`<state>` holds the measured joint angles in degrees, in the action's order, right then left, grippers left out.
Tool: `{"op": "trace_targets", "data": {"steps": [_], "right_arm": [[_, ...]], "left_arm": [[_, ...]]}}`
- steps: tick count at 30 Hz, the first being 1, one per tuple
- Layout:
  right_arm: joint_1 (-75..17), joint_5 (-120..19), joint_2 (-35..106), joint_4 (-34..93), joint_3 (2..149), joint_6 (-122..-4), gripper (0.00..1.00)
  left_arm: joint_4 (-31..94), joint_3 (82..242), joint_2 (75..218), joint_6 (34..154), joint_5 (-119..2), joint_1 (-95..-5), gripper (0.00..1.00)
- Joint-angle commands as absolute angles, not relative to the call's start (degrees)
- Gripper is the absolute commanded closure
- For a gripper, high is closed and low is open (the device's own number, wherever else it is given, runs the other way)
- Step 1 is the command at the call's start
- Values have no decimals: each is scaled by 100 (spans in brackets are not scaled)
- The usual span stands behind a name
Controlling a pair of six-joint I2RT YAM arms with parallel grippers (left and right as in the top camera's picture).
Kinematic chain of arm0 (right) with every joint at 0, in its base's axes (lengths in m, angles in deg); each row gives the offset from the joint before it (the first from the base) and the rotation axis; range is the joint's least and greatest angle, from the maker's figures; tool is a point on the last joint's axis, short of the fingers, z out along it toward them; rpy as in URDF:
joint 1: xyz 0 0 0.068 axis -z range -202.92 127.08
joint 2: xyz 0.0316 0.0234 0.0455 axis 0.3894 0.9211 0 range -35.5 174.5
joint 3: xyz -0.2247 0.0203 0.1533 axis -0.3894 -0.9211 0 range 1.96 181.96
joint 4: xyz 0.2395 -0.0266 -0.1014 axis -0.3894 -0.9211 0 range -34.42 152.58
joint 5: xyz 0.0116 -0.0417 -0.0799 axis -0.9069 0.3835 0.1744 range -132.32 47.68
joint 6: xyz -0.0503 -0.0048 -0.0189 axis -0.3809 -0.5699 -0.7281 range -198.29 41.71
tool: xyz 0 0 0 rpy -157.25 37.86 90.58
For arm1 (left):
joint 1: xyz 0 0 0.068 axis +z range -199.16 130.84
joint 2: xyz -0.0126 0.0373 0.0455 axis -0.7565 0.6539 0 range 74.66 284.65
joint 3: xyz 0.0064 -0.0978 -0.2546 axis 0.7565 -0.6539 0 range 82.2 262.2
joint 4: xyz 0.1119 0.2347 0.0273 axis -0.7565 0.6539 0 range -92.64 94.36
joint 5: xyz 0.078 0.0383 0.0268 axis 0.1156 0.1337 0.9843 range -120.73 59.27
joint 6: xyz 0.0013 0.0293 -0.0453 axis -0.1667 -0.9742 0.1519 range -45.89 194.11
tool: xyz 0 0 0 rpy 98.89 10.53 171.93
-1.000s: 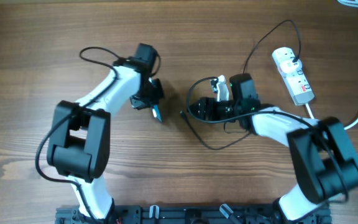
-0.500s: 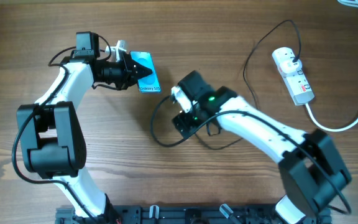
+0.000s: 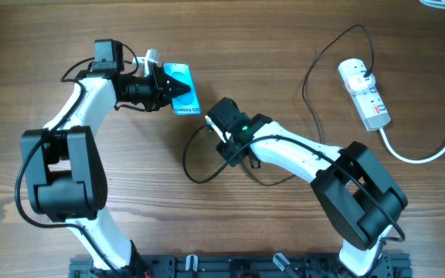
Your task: Plug charger to phone and switch on socket
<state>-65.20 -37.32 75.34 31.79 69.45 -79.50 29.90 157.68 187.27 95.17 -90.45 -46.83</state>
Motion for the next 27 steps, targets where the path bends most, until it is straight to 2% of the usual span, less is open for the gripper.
{"op": "trace_targets", "data": {"steps": [1,4,6,17,19,22,25,26,27], "right_arm": [[-6389,-3136,7617,3140,6973,-7511,85],[-6219,-3256,7617,3026,6973,-7511,85],[-6166,-3988,7617,3035,6973,-7526,85],[-5873,-4241,7738,2998,6973,-7227,83],[-5873,-4237,7738,3087,6973,-7240,75],[-5873,-4239,7738,3216,6973,-7382,75],[-5873,-4222,7738,3212,6973,-7378,87],[-5873,-4224,7738,3212,6973,-7380,94],[-5873,-4246,7738,3208,6973,-7380,96]], "left_arm": [[2968,15783,18609,9381,-9284,-4642,96],[2965,15783,18609,9381,-9284,-4642,96],[2970,15783,18609,9390,-9286,-4642,96],[2987,15783,18609,9425,-9288,-4642,96],[2990,15783,18609,9425,-9288,-4642,96],[2992,15783,18609,9423,-9288,-4642,96],[2990,15783,18609,9425,-9288,-4642,96],[2990,15783,18609,9425,-9288,-4642,96],[2990,15783,18609,9425,-9290,-4642,96]]}}
